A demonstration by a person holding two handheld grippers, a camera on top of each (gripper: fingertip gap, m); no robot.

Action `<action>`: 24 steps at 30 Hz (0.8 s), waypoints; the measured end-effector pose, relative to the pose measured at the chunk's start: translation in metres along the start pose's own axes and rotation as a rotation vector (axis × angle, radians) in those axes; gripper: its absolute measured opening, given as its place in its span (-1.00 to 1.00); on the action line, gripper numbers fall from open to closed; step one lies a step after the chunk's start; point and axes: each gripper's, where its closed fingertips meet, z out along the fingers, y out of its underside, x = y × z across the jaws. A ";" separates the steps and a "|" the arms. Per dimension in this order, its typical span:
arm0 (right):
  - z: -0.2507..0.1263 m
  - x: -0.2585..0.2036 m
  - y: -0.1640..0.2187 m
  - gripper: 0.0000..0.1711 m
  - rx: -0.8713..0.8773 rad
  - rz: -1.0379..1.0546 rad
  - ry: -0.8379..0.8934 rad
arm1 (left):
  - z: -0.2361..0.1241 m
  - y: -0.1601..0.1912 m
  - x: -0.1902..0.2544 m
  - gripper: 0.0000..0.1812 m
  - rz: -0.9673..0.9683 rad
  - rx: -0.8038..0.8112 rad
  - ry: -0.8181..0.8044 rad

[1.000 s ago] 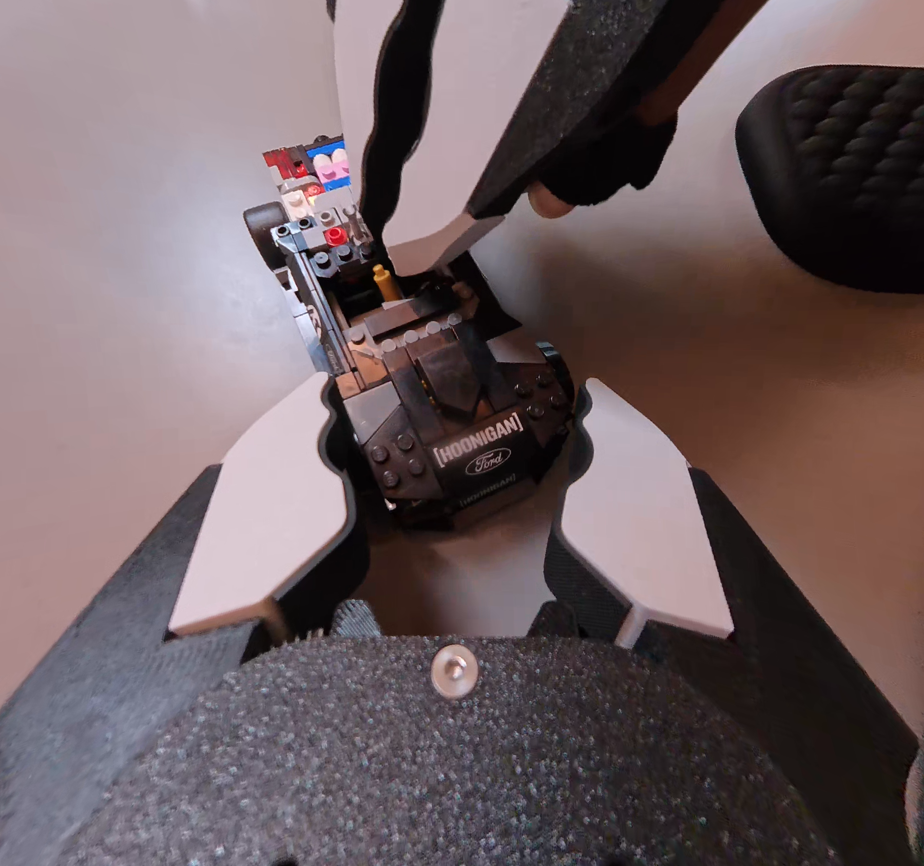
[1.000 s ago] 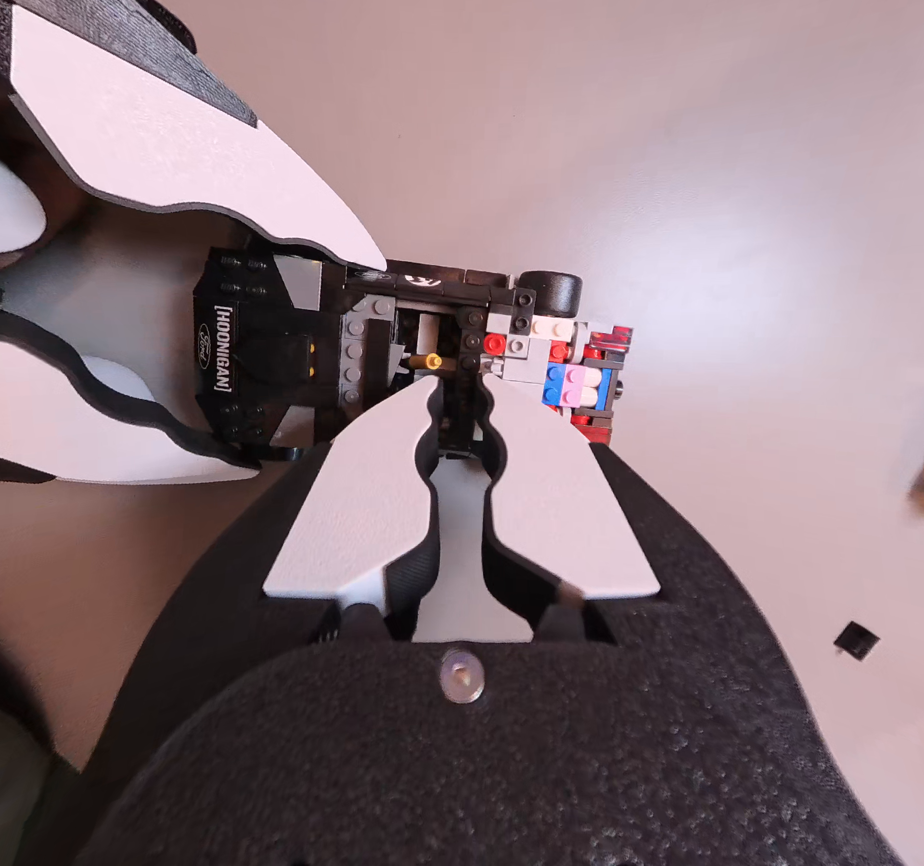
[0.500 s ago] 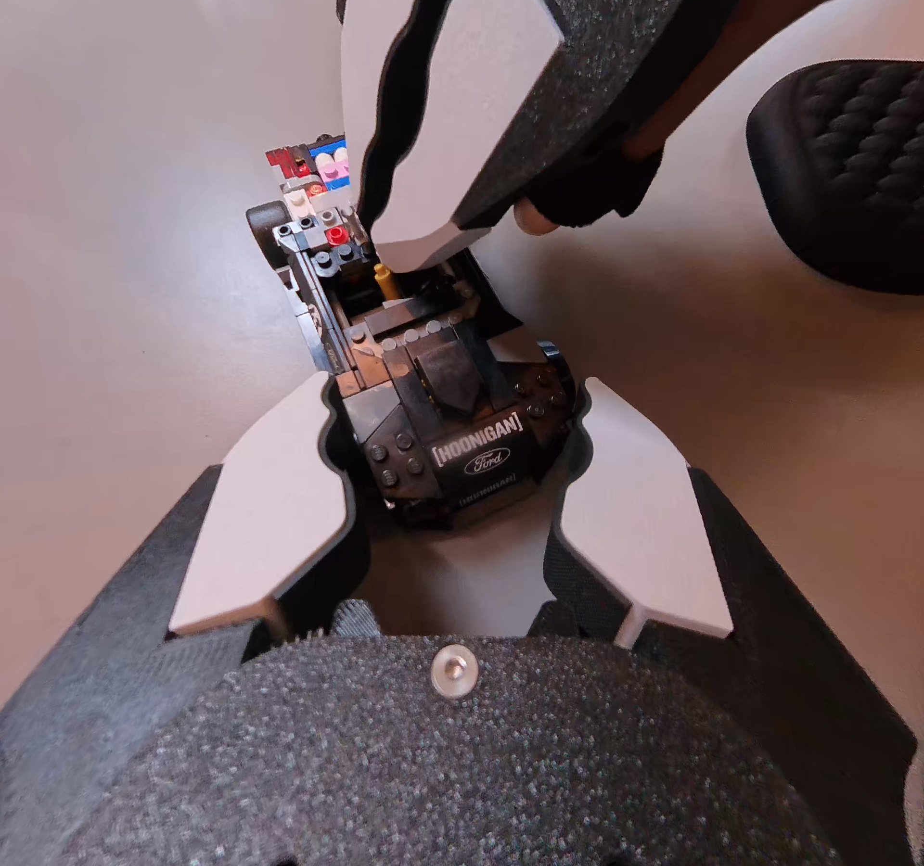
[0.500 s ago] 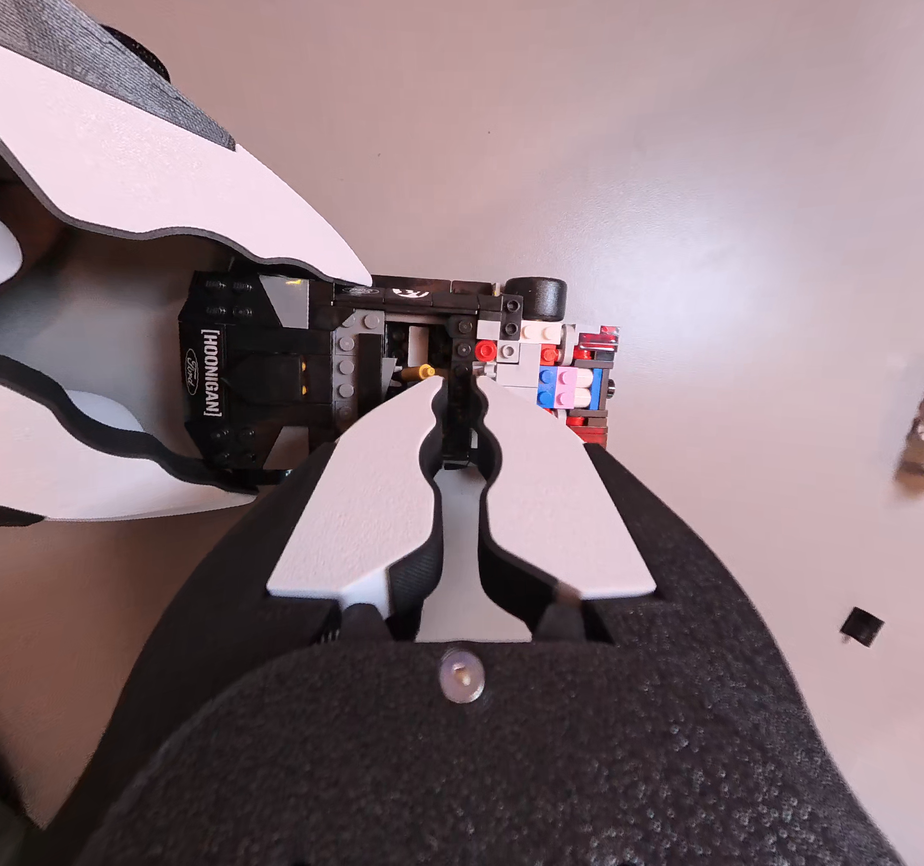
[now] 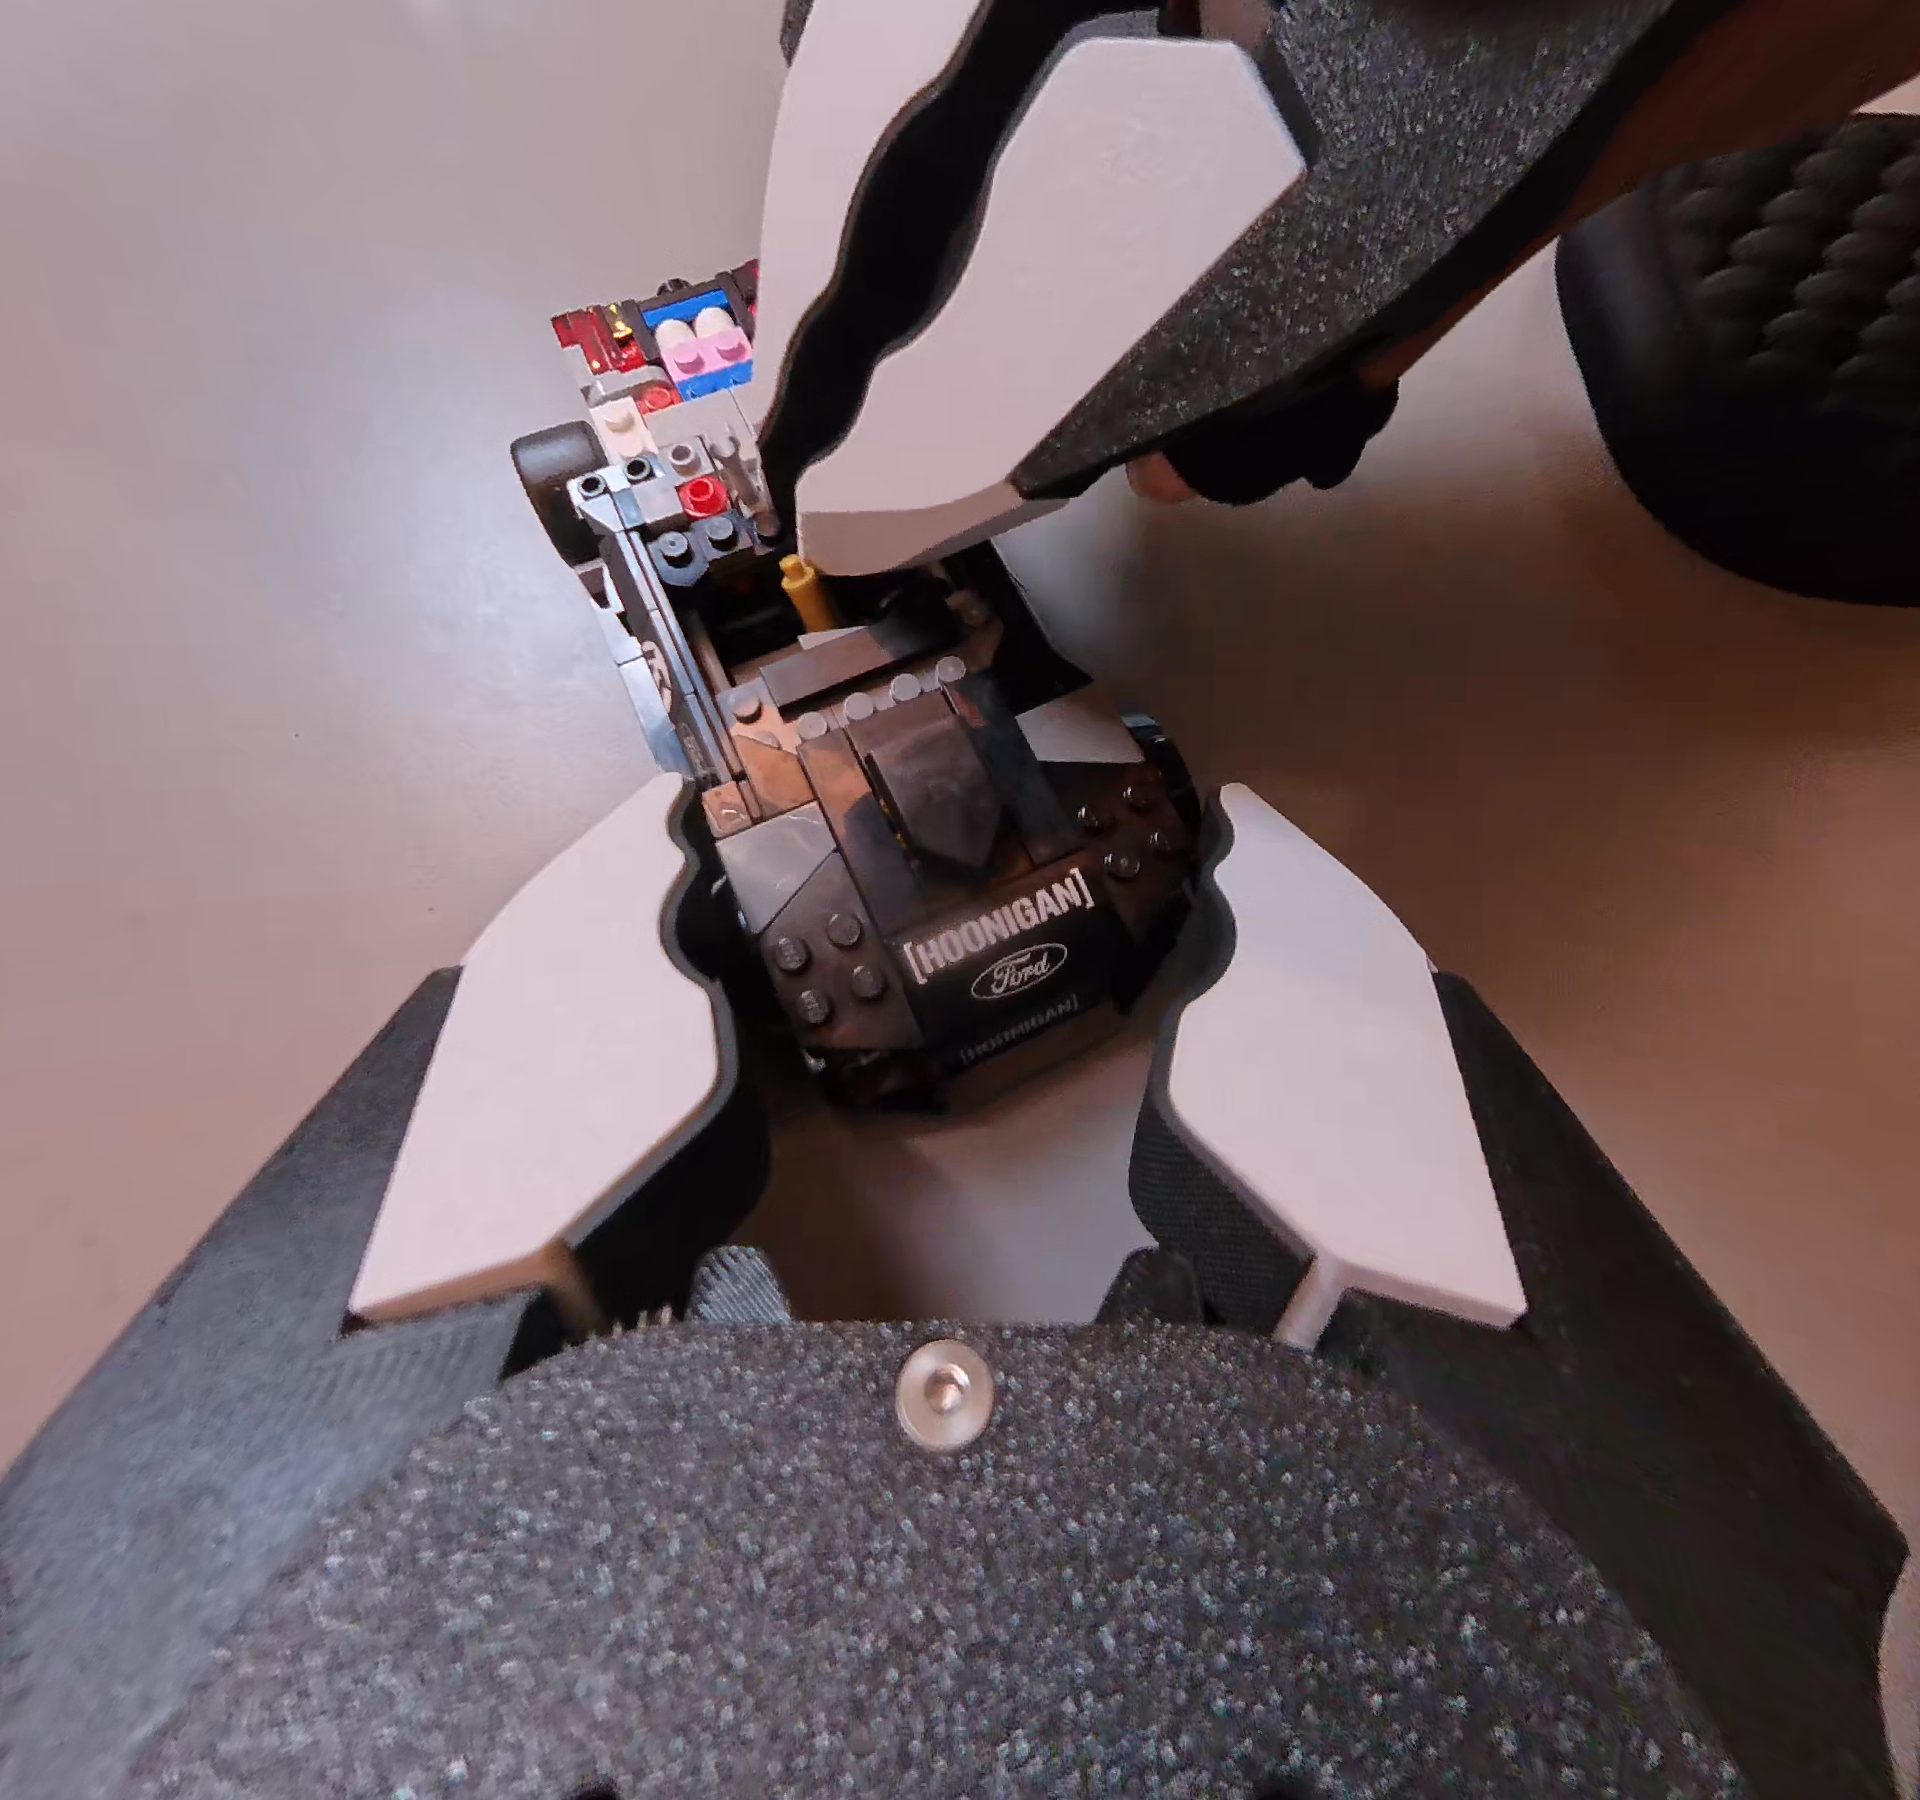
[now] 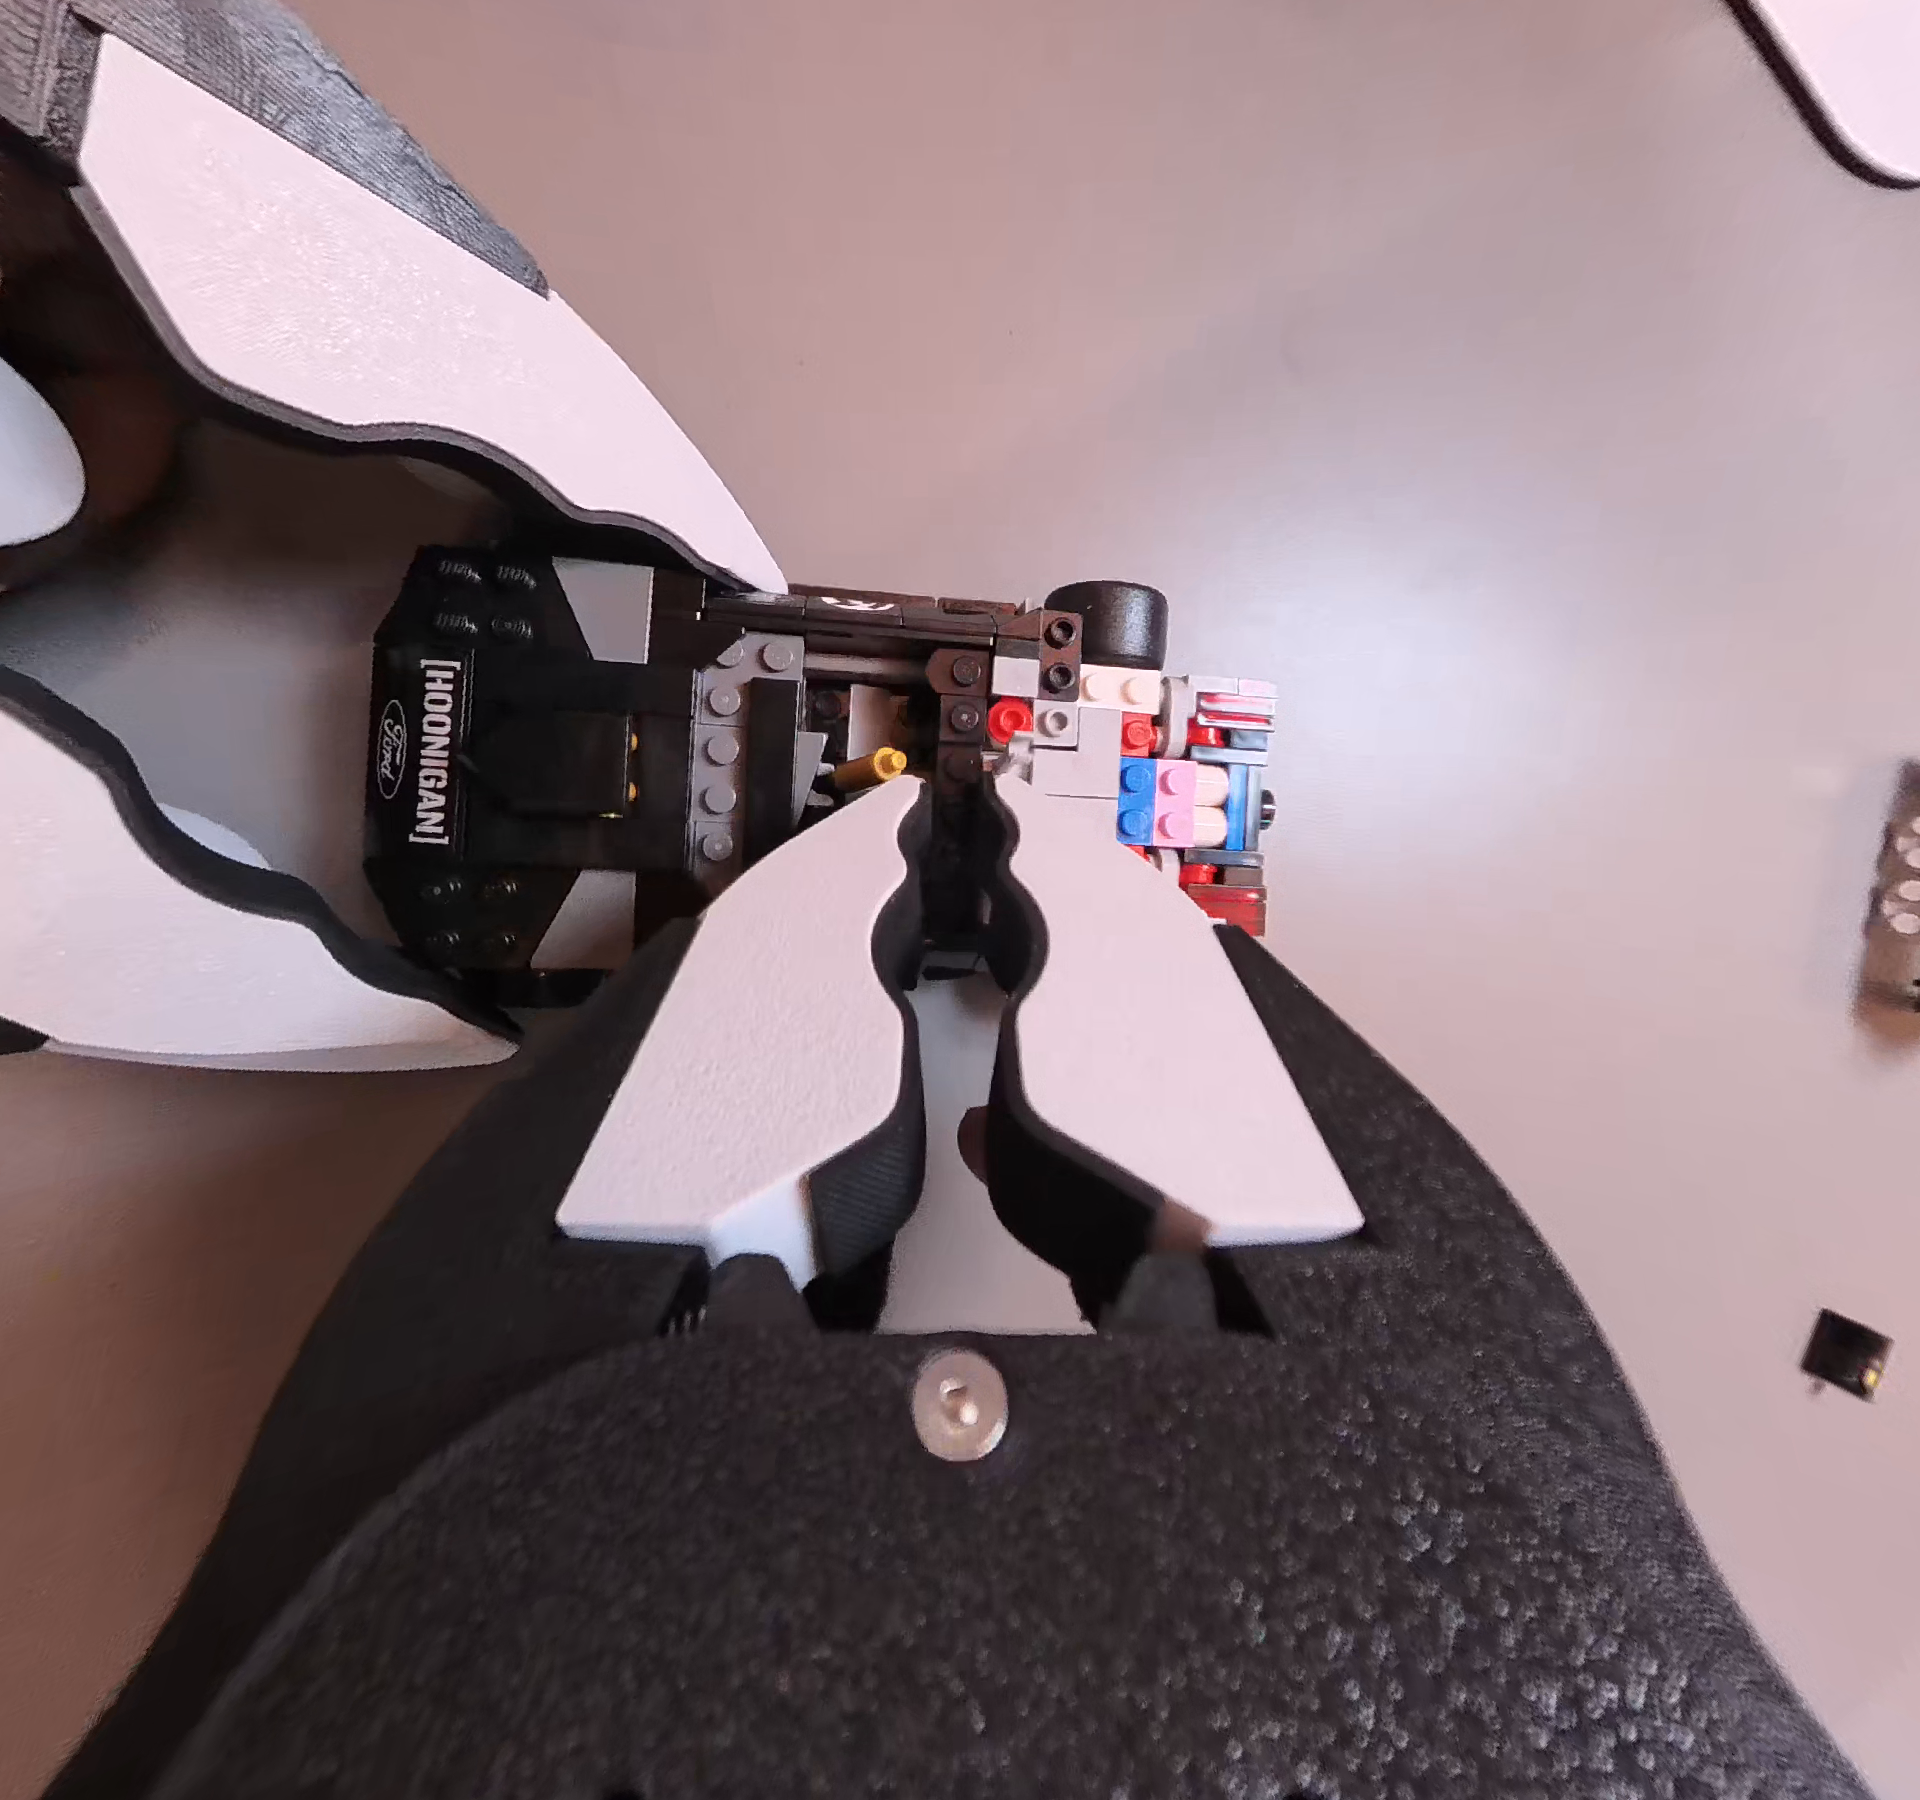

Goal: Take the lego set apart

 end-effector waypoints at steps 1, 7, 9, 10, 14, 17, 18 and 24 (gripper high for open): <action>0.000 0.000 0.000 -0.91 0.007 -0.002 0.003 | 0.000 0.000 0.000 -0.03 0.002 0.000 0.000; 0.000 0.000 -0.001 -0.91 0.084 0.032 -0.004 | 0.000 0.000 0.000 -0.02 0.007 -0.001 0.006; -0.001 0.000 -0.001 -0.92 0.107 0.048 -0.013 | 0.000 0.000 0.000 -0.02 0.007 -0.001 0.007; -0.001 0.000 -0.001 -0.92 0.116 0.055 -0.015 | 0.001 0.000 0.000 -0.02 0.007 -0.001 0.008; -0.001 0.000 -0.002 -0.92 0.149 0.066 -0.021 | 0.001 -0.001 0.000 -0.02 0.008 -0.002 0.009; -0.001 0.000 -0.002 -0.92 0.171 0.058 -0.015 | 0.001 -0.001 0.000 -0.02 0.008 -0.001 0.010; -0.001 0.000 -0.002 -0.92 0.179 0.054 -0.009 | 0.001 -0.001 0.000 -0.02 0.007 -0.002 0.011; -0.001 0.000 -0.002 -0.92 0.214 0.035 0.026 | 0.001 -0.001 0.000 -0.02 0.007 -0.001 0.013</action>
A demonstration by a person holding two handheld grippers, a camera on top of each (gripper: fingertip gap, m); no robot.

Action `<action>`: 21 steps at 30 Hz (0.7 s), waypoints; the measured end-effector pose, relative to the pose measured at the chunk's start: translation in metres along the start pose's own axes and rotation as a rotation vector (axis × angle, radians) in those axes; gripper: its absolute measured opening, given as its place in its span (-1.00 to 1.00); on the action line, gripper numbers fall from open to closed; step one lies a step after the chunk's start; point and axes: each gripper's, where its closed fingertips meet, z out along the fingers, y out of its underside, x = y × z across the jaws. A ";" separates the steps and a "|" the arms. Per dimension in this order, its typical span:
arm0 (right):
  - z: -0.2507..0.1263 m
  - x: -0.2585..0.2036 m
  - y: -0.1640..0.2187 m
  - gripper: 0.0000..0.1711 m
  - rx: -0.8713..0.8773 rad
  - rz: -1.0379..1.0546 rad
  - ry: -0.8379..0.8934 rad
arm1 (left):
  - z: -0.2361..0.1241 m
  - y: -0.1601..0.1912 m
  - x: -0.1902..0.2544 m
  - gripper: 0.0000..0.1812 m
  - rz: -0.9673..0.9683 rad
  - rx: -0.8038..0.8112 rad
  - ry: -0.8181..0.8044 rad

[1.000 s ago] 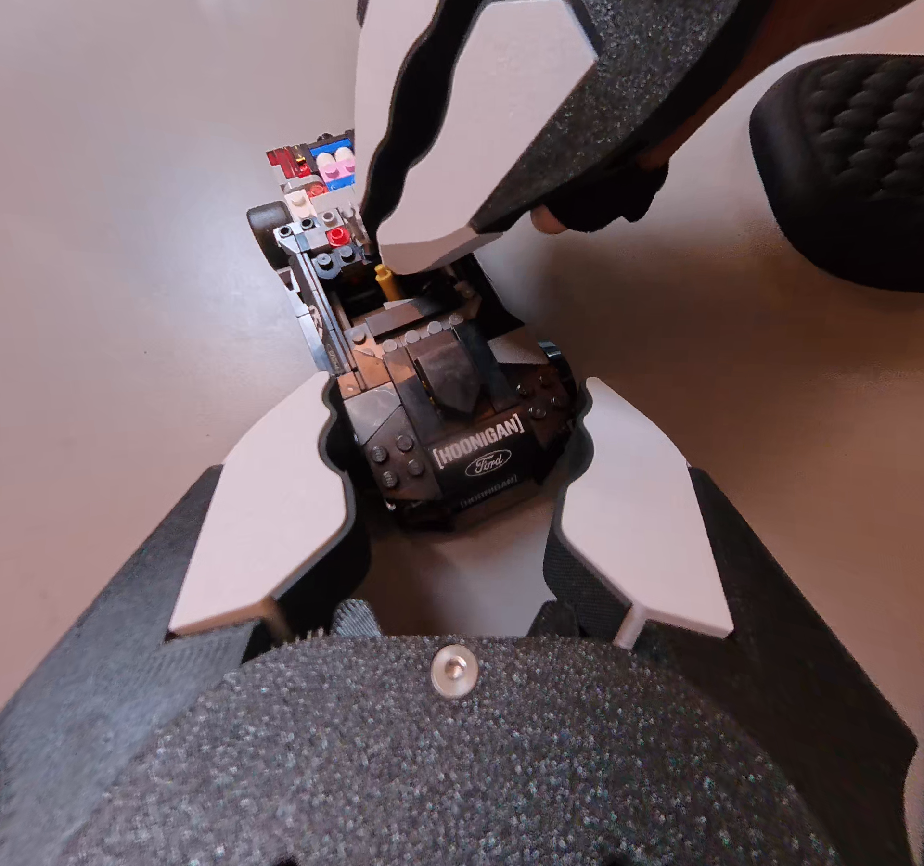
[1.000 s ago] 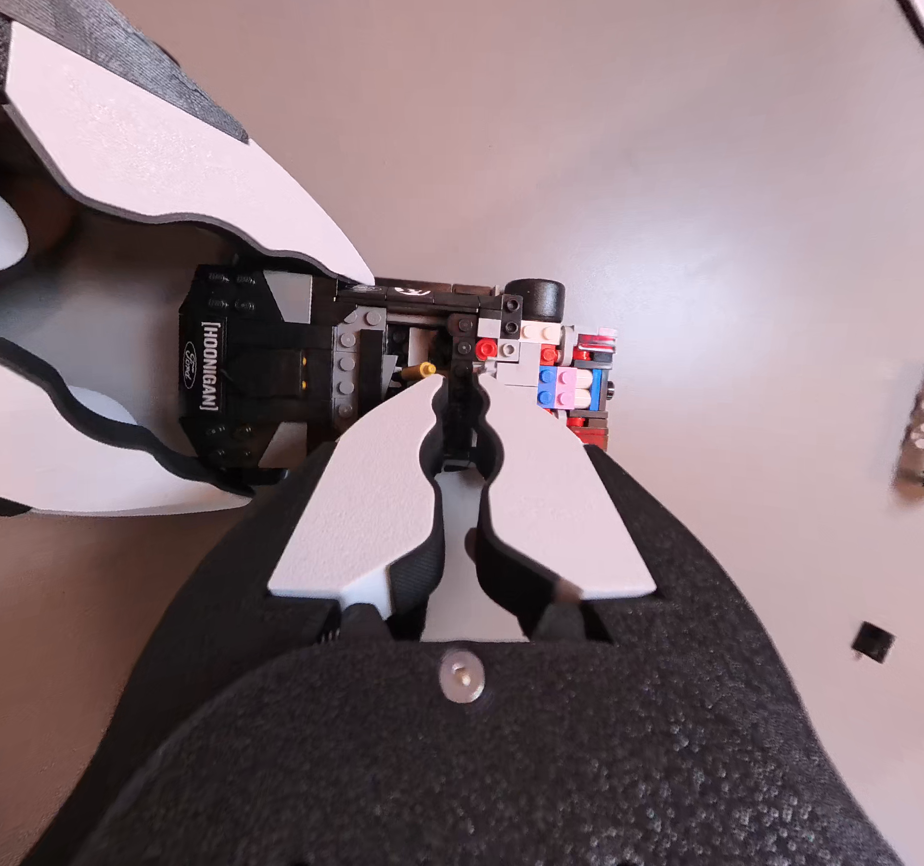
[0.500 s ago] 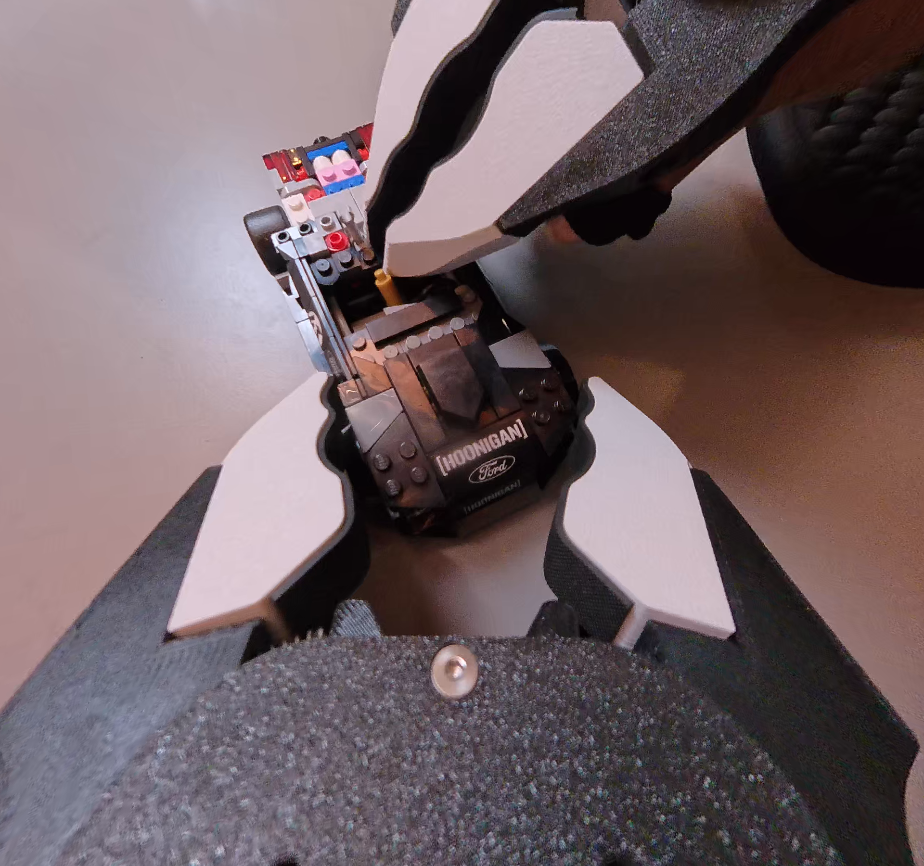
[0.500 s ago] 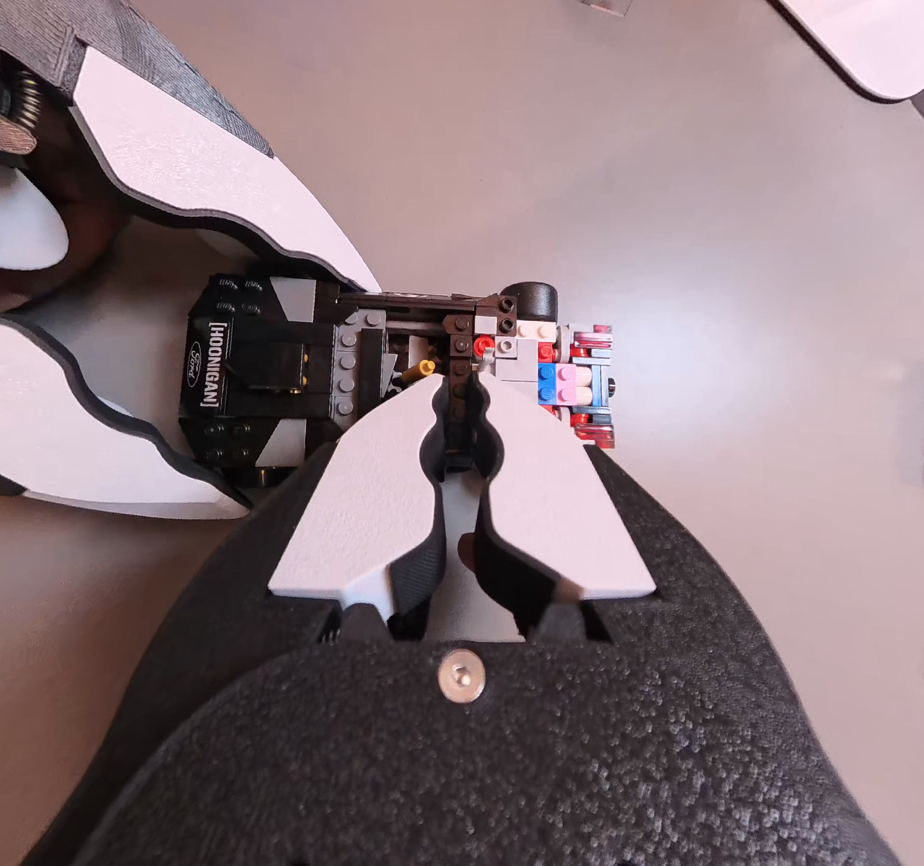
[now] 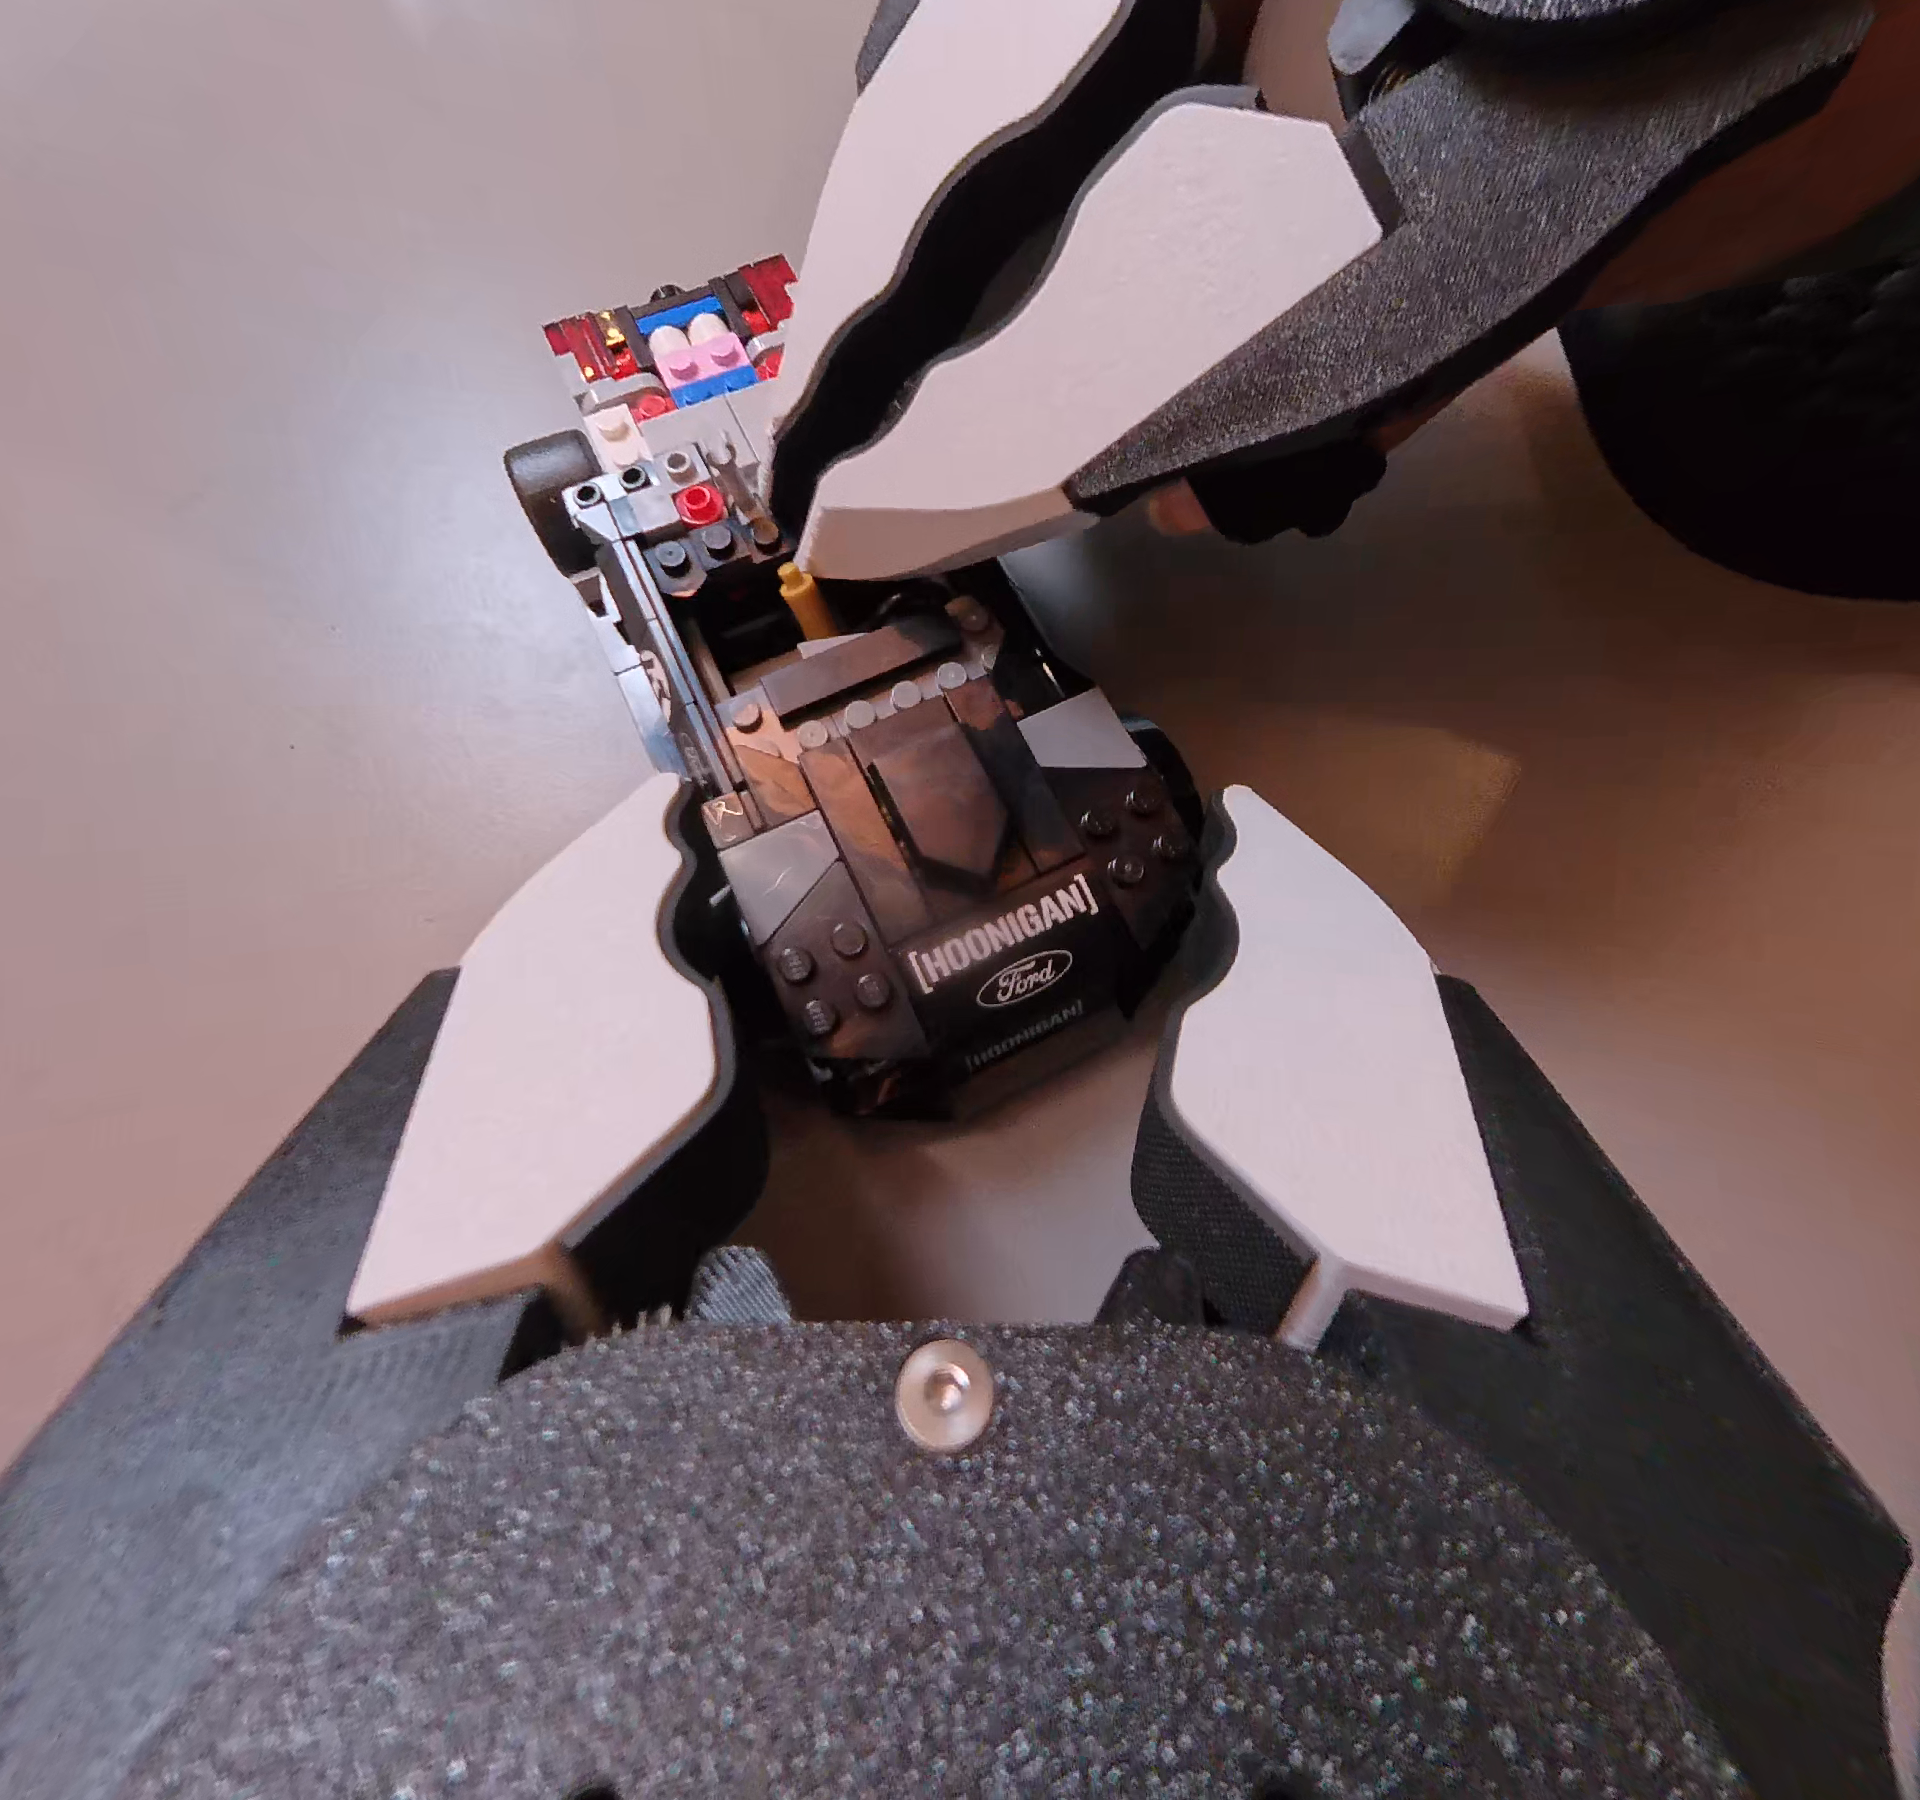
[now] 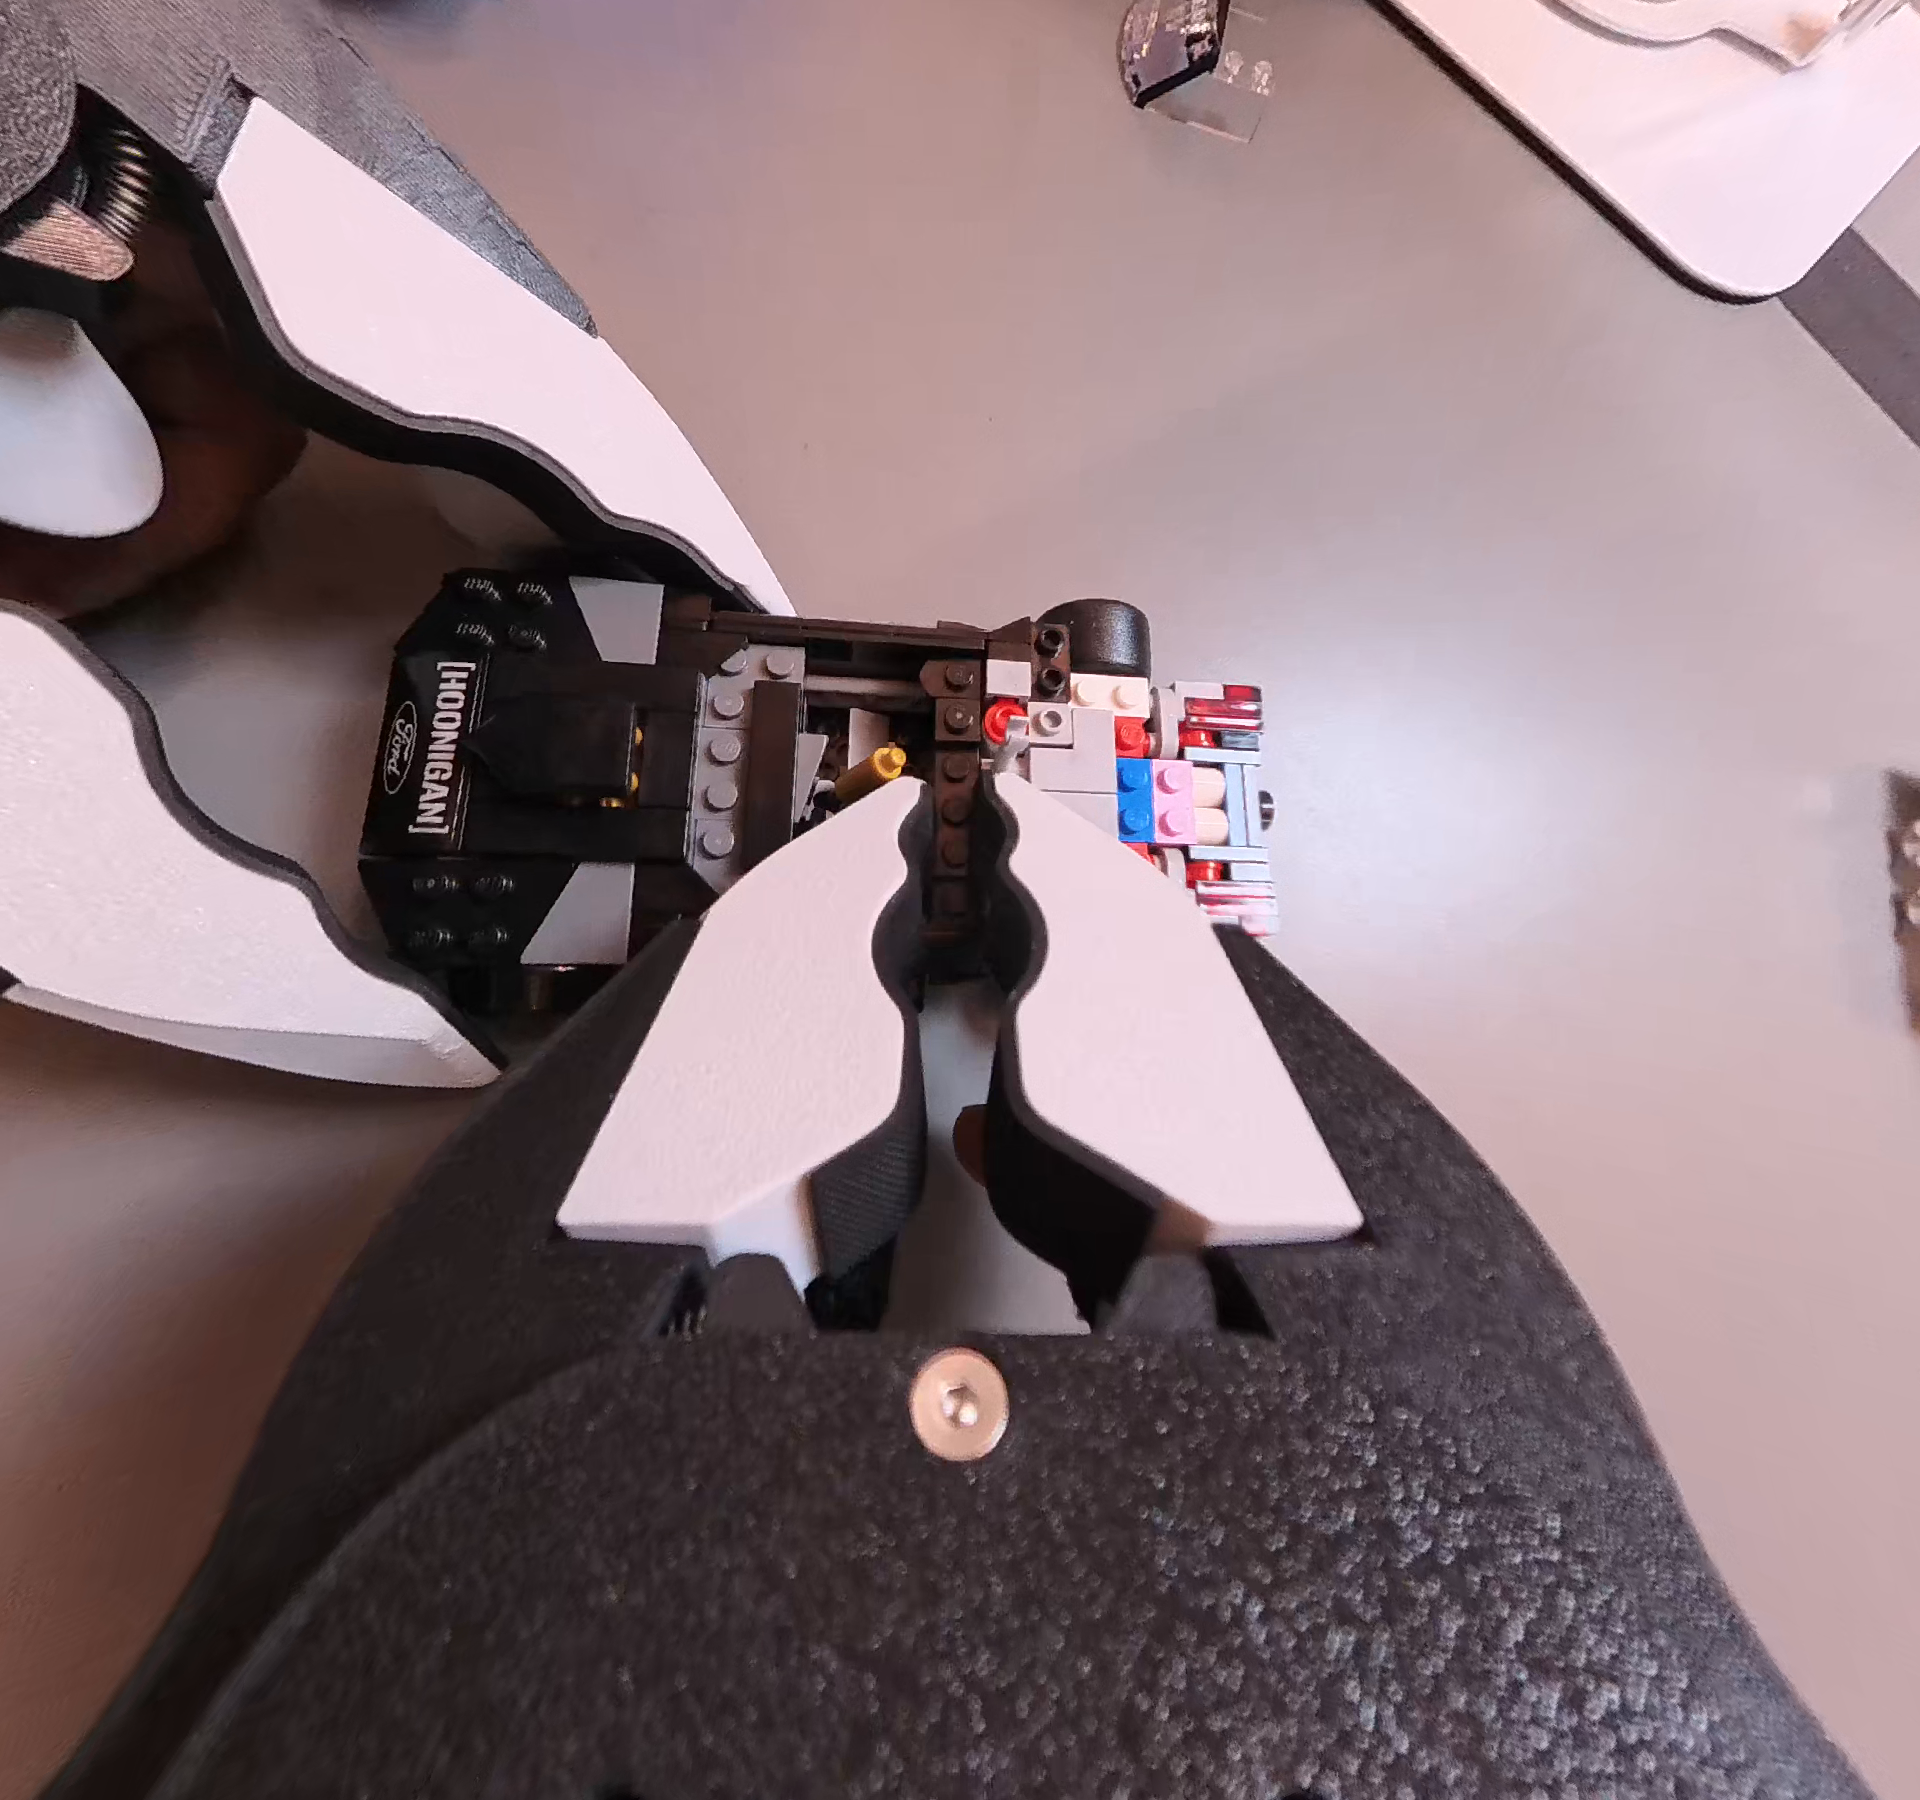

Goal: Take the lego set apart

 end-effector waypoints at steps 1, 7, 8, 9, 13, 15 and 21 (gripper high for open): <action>0.000 0.000 0.000 -0.92 0.004 -0.003 0.008 | 0.000 0.000 0.000 -0.02 -0.001 0.000 0.001; 0.000 0.000 0.000 -0.92 0.029 -0.003 0.029 | 0.000 0.000 0.000 -0.02 0.003 -0.001 0.004; 0.000 0.000 0.000 -0.92 0.034 0.001 0.028 | 0.000 0.000 0.000 -0.02 0.004 -0.001 0.004; 0.000 0.000 -0.001 -0.92 0.032 -0.004 0.031 | 0.000 0.000 0.000 -0.02 0.005 -0.001 0.002; 0.000 -0.001 -0.001 -0.92 0.038 -0.006 0.032 | 0.000 0.000 0.000 -0.01 0.011 -0.004 0.009; 0.000 -0.001 -0.001 -0.92 0.048 0.003 0.029 | 0.000 0.000 0.000 -0.01 0.013 -0.005 0.013; 0.000 -0.002 -0.001 -0.92 0.064 0.004 0.028 | 0.000 0.000 0.001 0.01 0.020 -0.005 0.025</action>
